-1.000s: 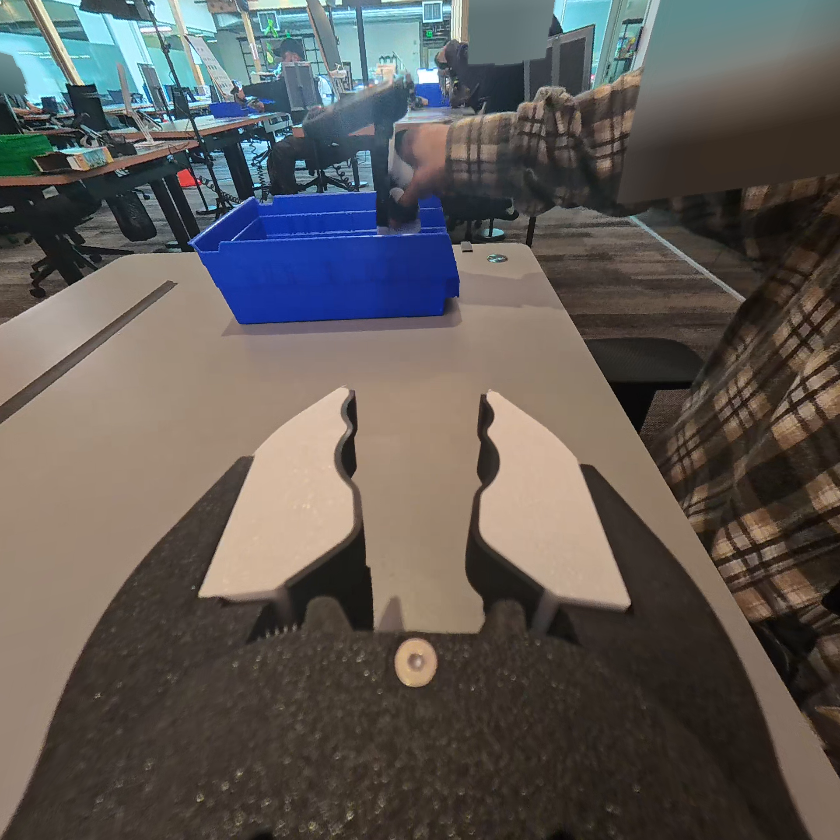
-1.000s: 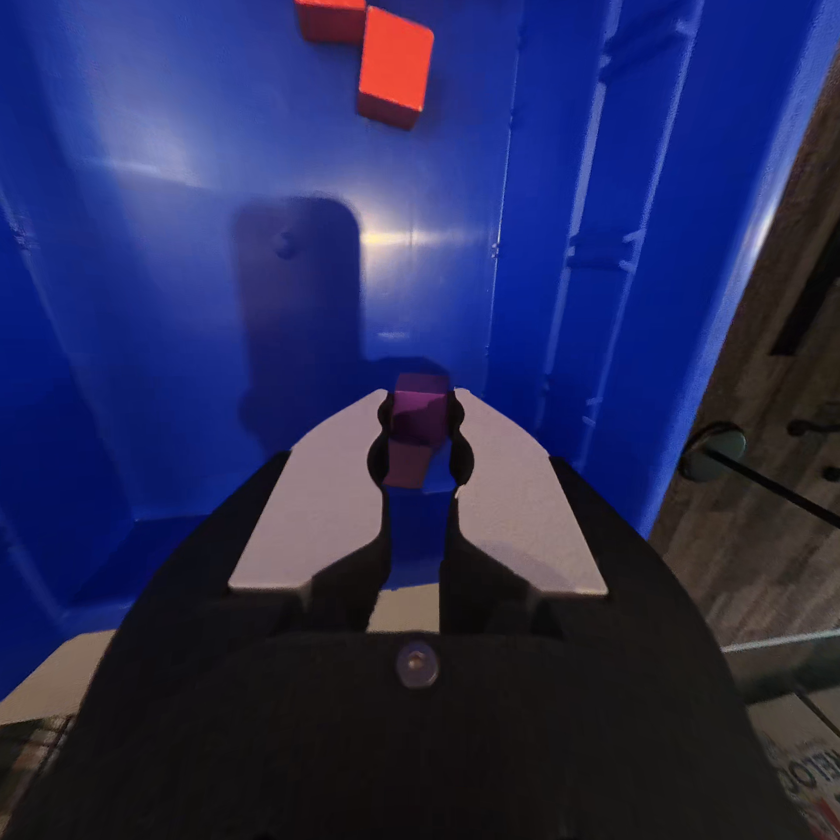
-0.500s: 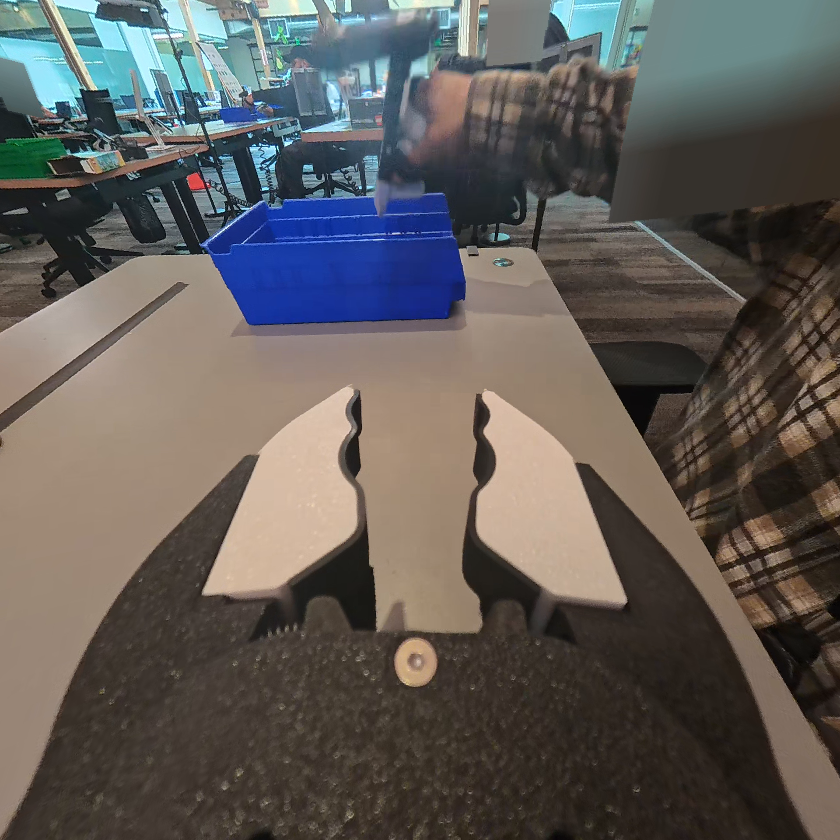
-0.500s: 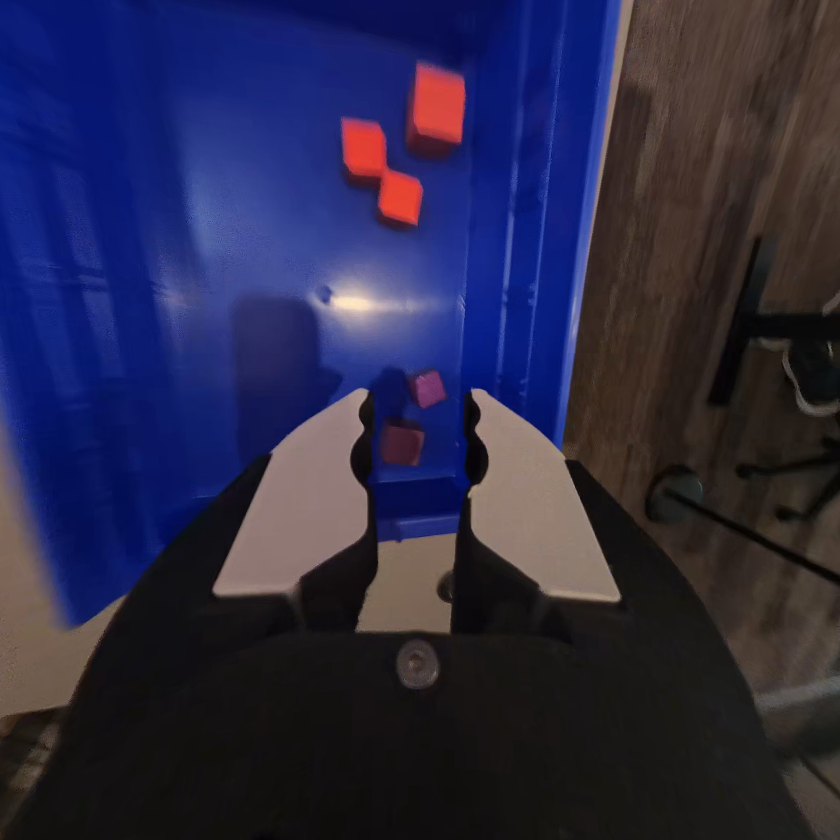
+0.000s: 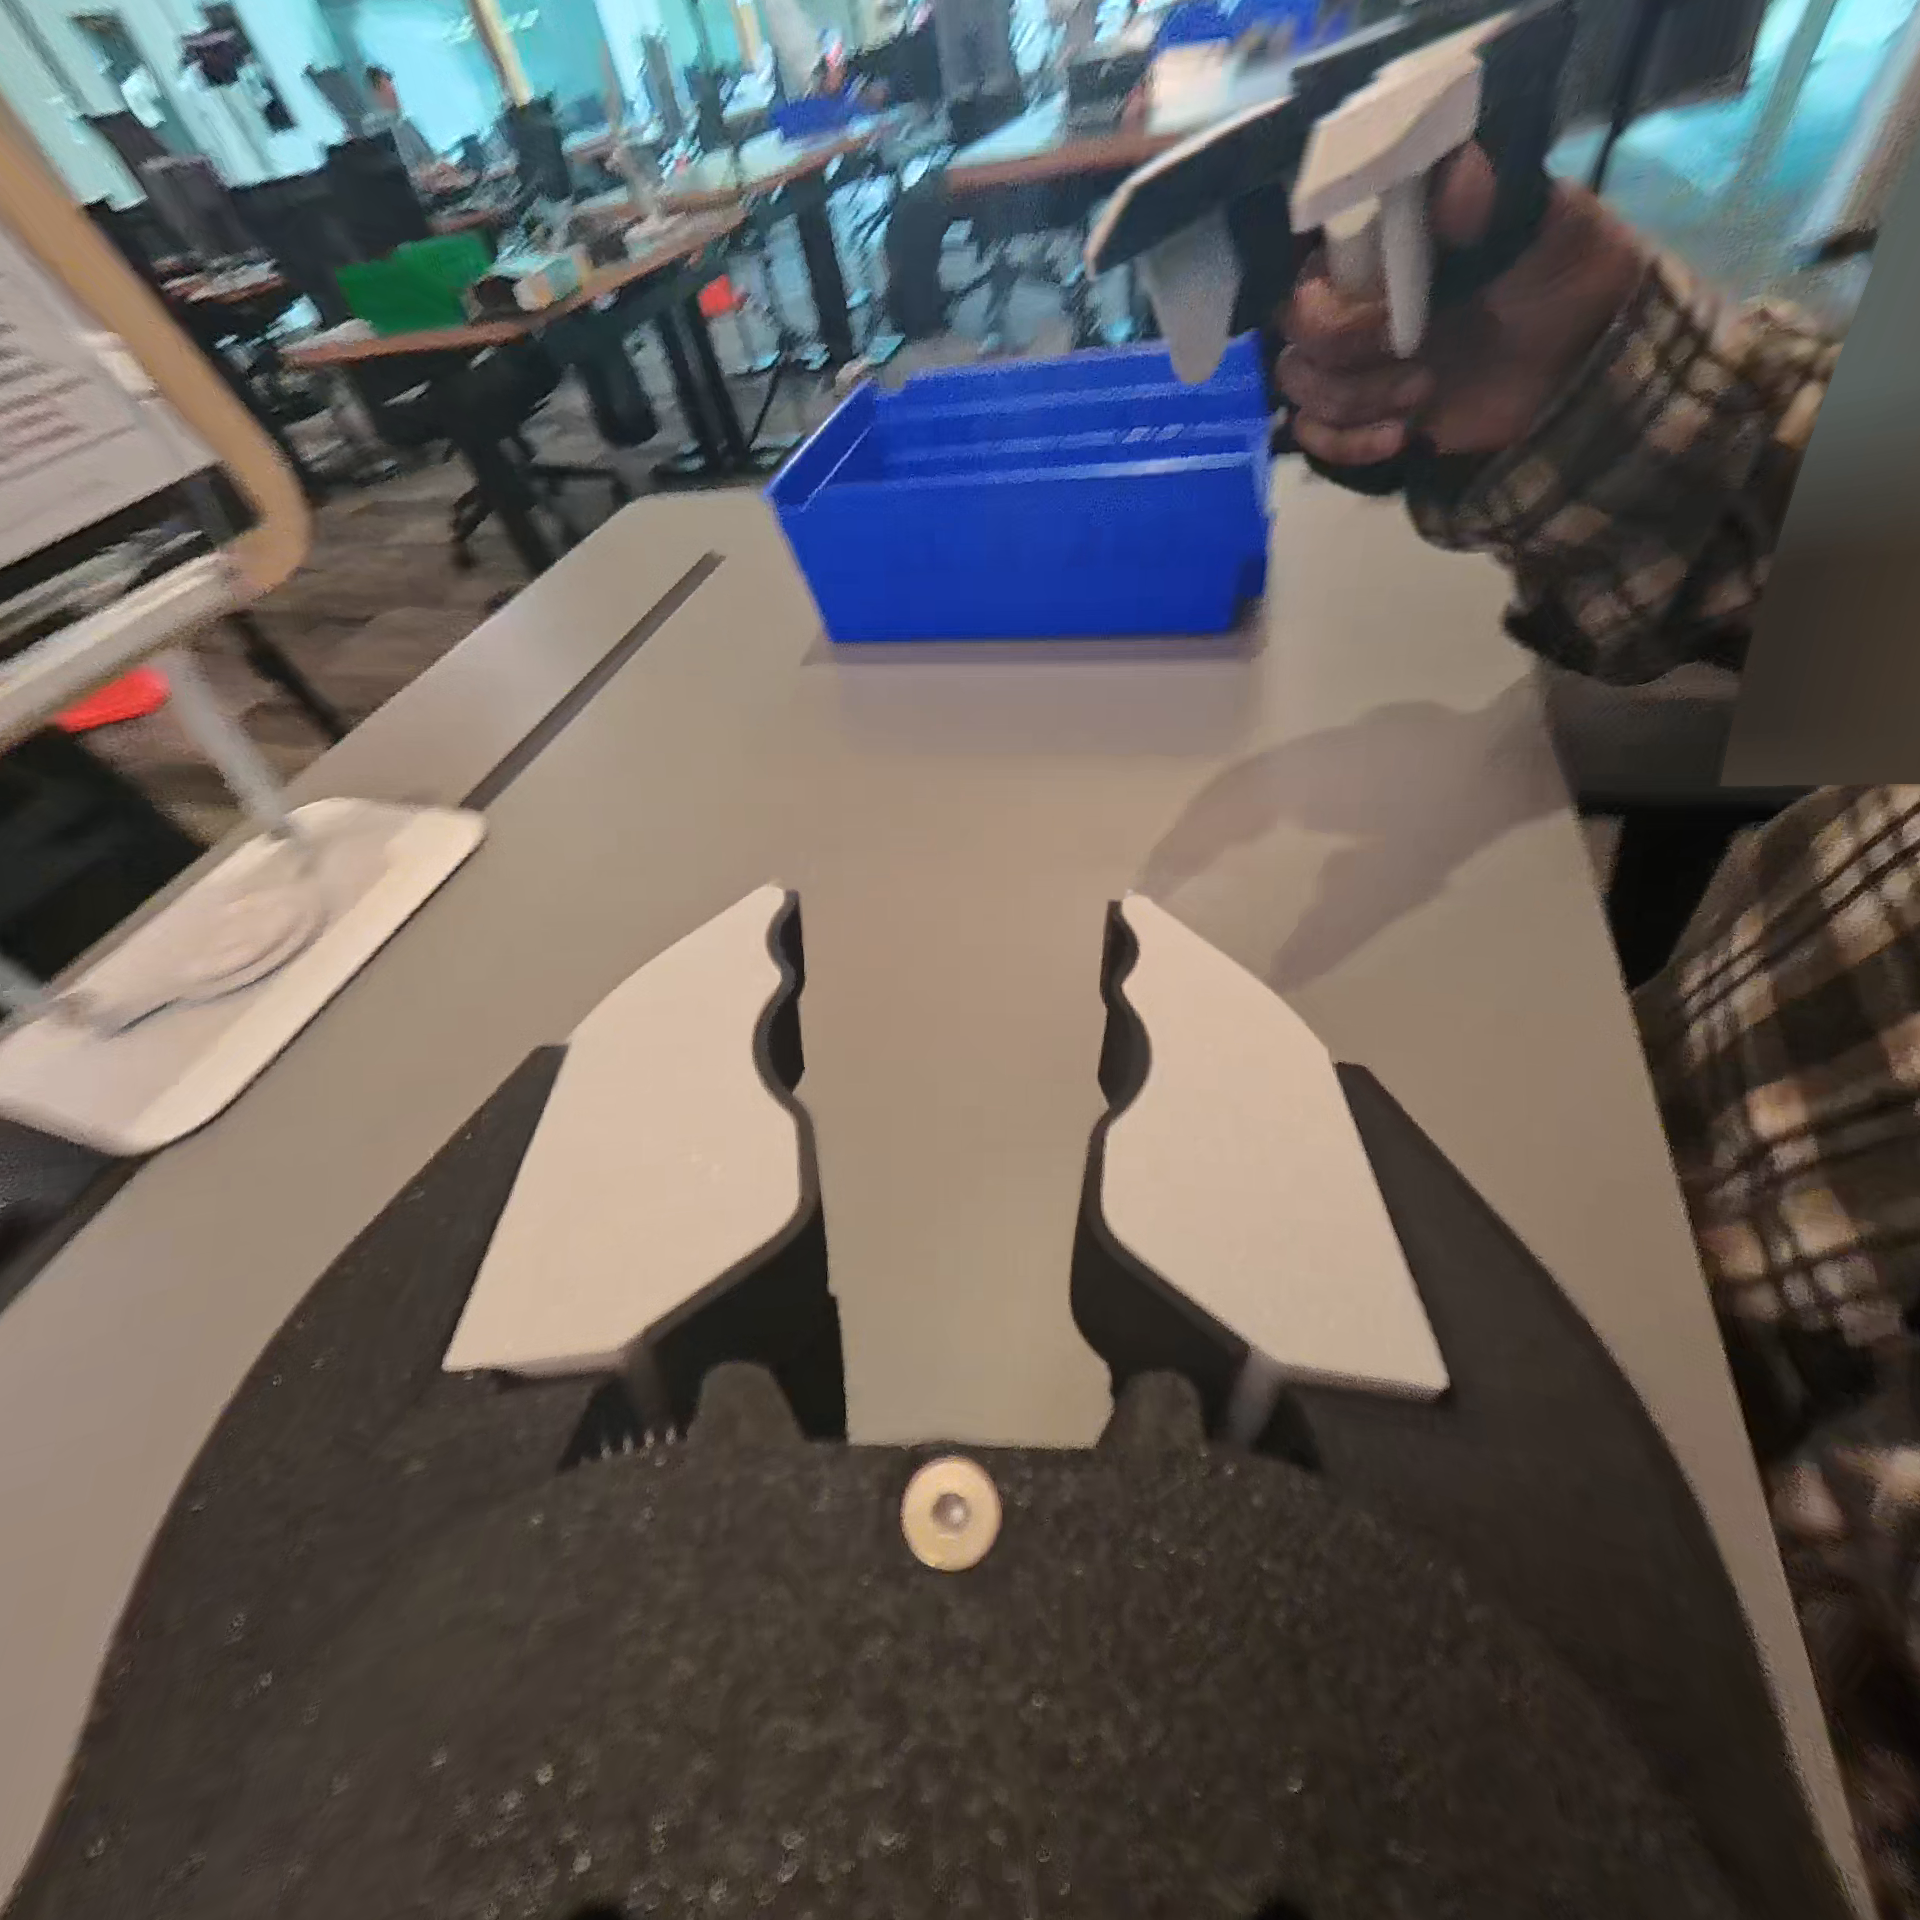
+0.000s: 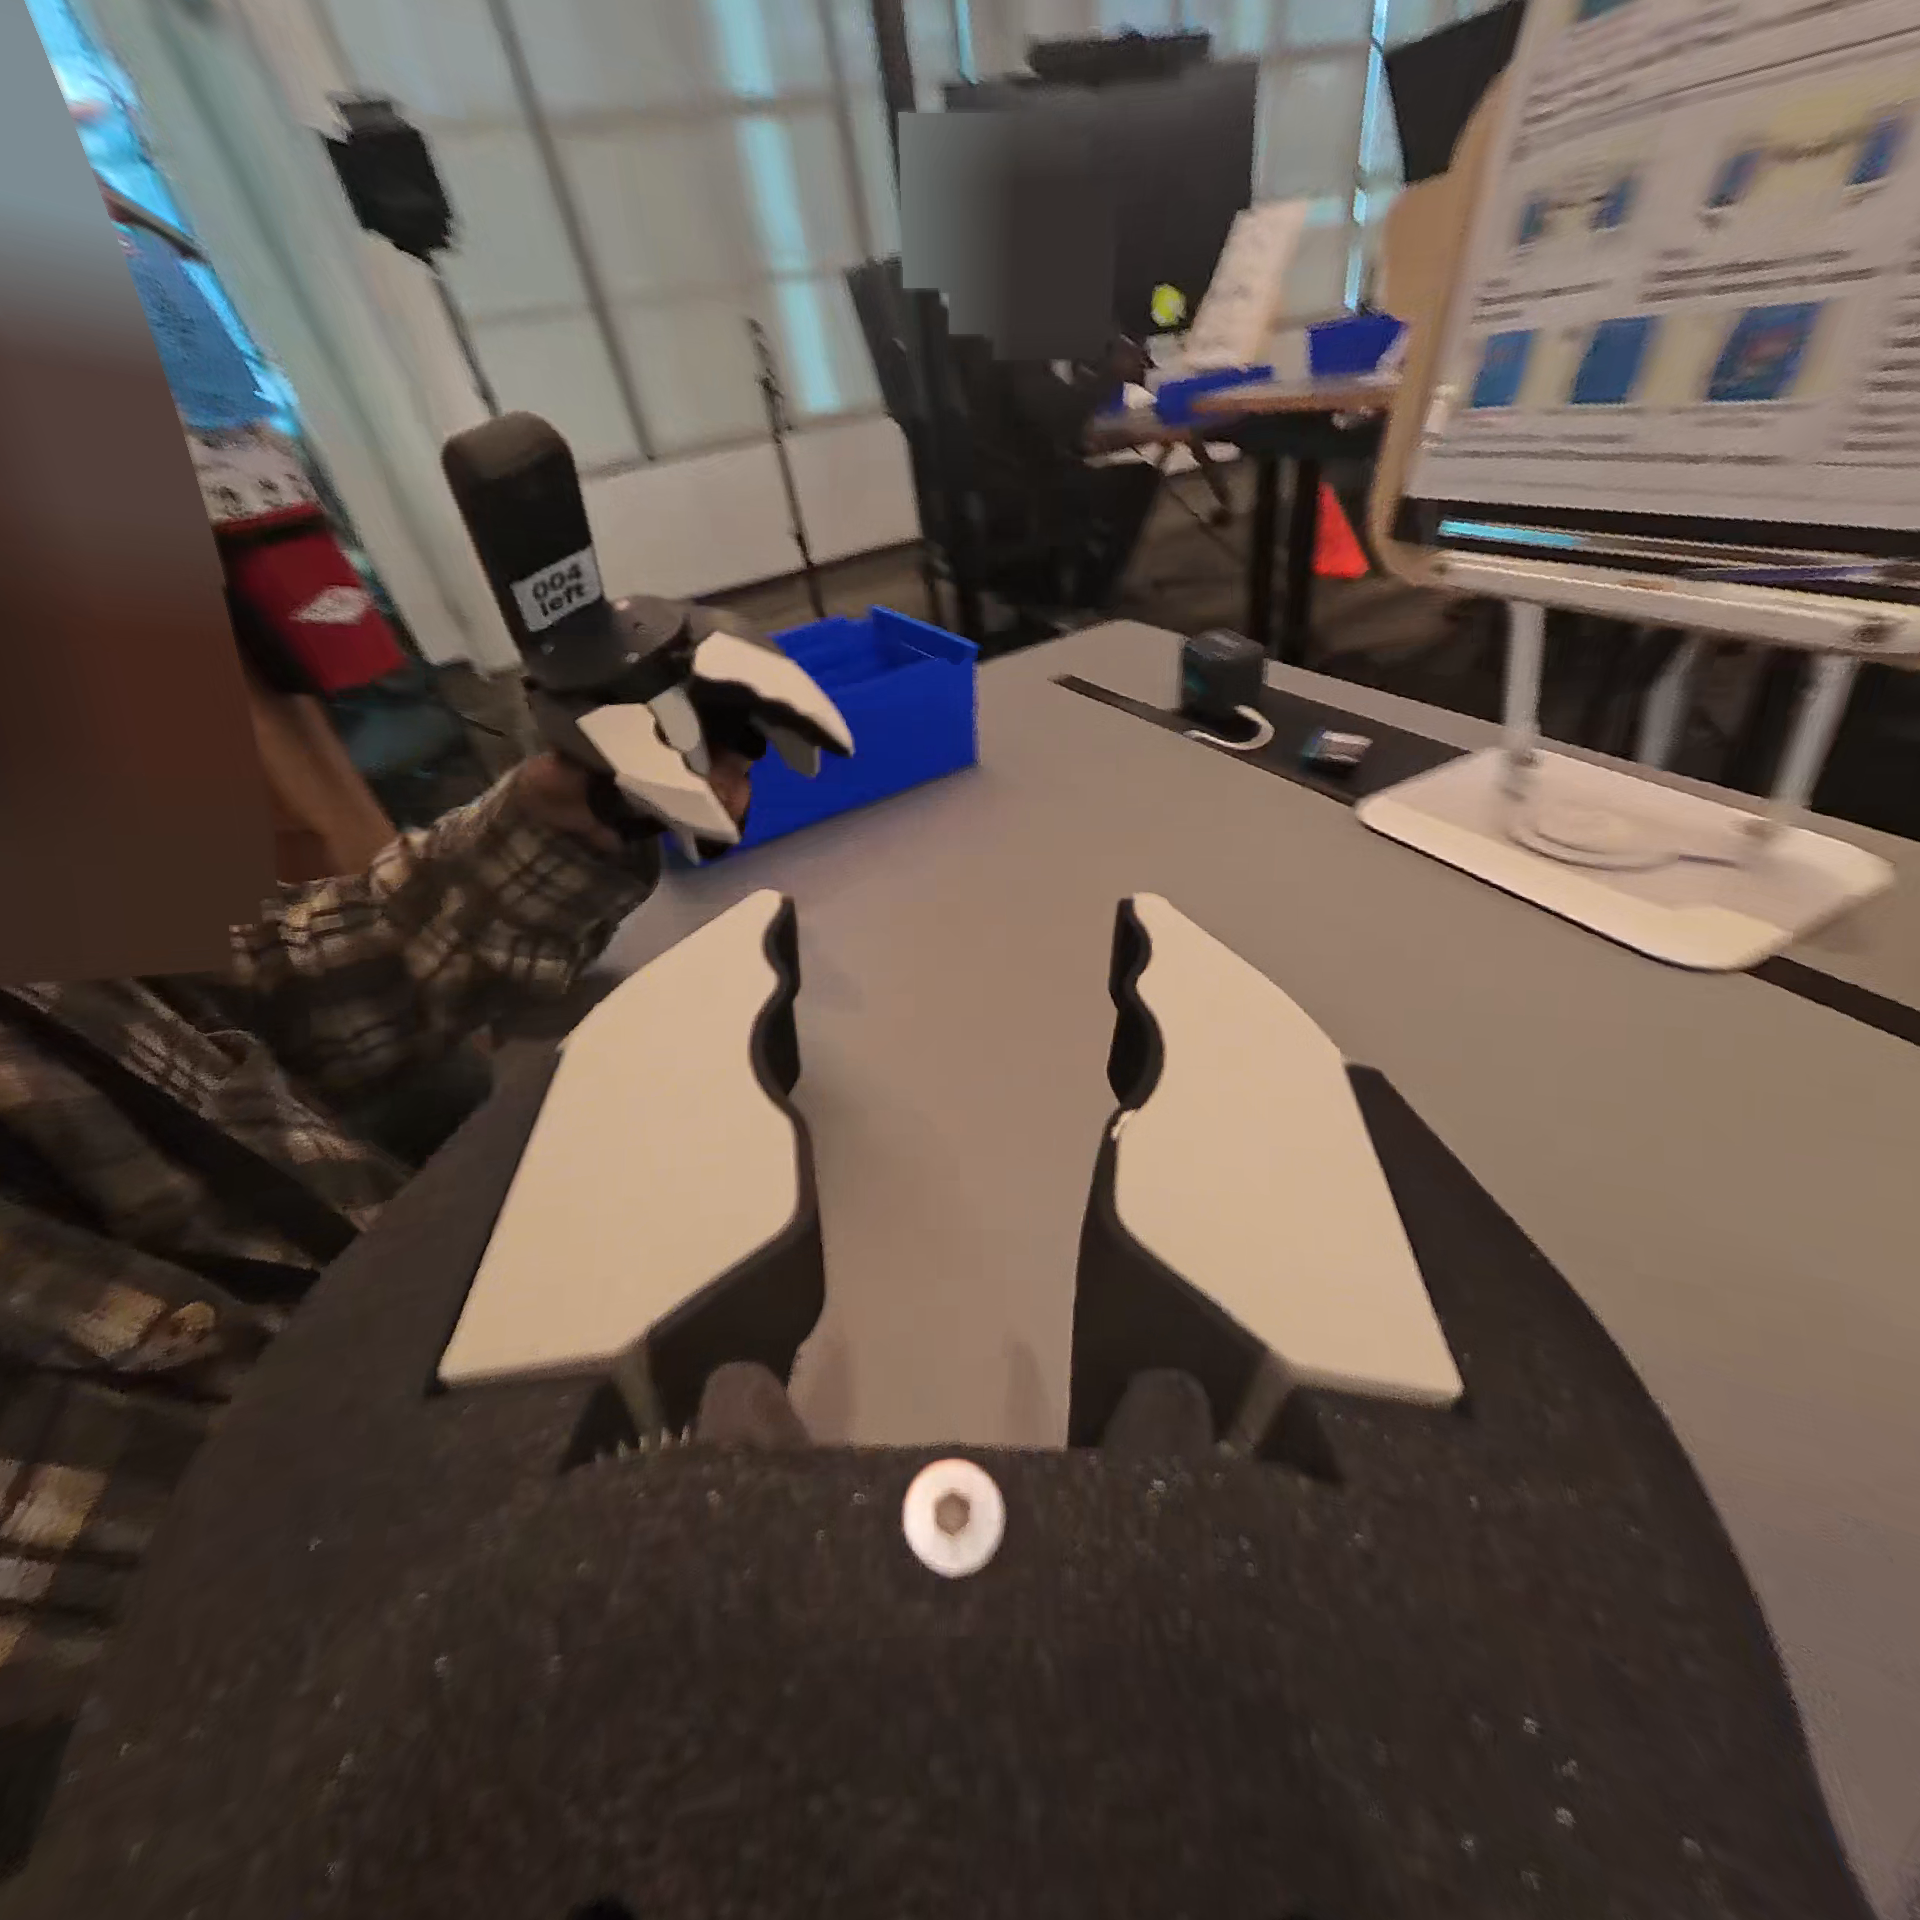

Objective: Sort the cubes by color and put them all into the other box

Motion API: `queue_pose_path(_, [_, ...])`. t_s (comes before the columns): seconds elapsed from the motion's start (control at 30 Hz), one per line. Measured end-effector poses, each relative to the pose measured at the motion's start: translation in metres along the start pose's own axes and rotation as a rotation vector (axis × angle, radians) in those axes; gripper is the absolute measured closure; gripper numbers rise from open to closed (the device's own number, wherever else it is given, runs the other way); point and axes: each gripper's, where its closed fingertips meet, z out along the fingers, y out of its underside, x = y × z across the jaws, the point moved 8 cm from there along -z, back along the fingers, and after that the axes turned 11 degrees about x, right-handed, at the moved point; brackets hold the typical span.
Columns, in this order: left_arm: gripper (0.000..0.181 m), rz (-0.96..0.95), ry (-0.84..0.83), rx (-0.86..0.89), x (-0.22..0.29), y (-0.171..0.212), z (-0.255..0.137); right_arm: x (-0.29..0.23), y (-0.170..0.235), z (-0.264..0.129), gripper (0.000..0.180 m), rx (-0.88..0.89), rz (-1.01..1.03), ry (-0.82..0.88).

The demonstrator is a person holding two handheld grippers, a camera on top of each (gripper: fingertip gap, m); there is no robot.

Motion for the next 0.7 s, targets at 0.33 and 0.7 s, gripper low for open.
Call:
queue_pose_path(0.33, [0.121,0.0,-0.232,-0.665,-0.069,0.004,-0.233,-0.007,0.067,0.056,0.121,0.013,0.198,-0.155])
queue_pose_path(0.7, [0.134,-0.108,-0.032,-1.04,-0.118,0.112,-0.273,-0.025,0.073,0.12,0.12,-0.192,0.167,-0.182])
